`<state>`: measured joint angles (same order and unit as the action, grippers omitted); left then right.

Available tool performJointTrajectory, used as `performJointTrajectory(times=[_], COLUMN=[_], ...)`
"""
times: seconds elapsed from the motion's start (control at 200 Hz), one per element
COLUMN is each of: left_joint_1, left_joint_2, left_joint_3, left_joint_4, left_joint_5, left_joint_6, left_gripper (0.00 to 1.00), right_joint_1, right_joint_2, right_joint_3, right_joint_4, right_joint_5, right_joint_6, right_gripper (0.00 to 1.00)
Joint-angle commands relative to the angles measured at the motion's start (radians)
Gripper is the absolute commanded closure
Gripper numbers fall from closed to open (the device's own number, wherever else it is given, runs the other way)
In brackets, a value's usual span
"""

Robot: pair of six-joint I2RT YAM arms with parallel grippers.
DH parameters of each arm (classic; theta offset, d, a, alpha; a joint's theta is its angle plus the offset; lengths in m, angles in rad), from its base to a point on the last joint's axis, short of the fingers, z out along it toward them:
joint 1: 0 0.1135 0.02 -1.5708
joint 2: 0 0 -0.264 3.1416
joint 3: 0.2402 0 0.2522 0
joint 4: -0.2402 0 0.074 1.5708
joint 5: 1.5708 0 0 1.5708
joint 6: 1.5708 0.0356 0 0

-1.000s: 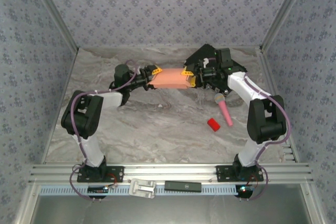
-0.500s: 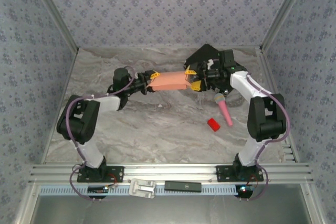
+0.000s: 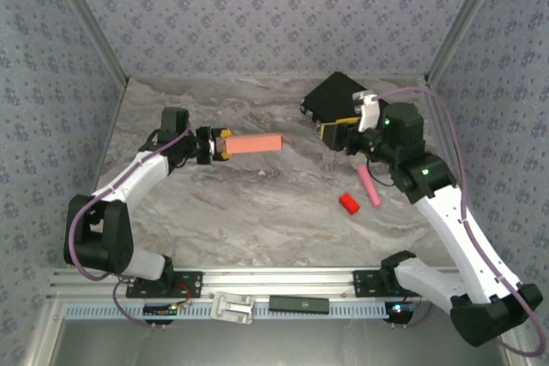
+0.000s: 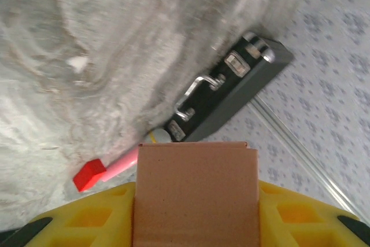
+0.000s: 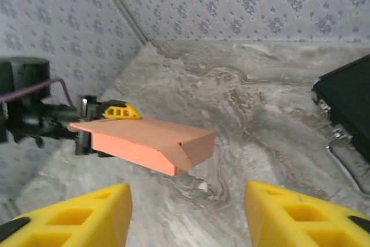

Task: Fold the paper box

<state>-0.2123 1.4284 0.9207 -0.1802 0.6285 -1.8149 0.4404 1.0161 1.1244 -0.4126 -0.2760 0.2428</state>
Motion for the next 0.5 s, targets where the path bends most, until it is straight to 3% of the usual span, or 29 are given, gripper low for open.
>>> performJointTrajectory(times=[0.0,0.205,0.405,0.495], left_joint_1=[0.018,0.028,0.037,0.039], left_joint_2=[0.003,0.038,0.058,0.061], left_joint_3=[-0.034,-0.054,-0.063,-0.063], left_joint_4=[-0.133,-0.125,-0.128,-0.140], left_joint_5=[-0.021,-0.003,0.008,0.007], left_joint_6=[-0.017,-0.020,-0.024,-0.024], left_gripper=[0.74,0.74,0.74,0.74], right_joint_1=[0.121,0.212,0.253,0.257], right_joint_2=[0.086,0.391,0.483,0.512], right_joint_3=[0.000,0.255,0.299,0.312], right_joint_4=[-0.039,-0.328,-0.313,-0.319], right_joint_5=[0.284,0.299,0.332,0.313], right_joint_6=[-0.286,-0.410,-0.376,-0.364], right_gripper=[0.47,0.50,0.46,0.49])
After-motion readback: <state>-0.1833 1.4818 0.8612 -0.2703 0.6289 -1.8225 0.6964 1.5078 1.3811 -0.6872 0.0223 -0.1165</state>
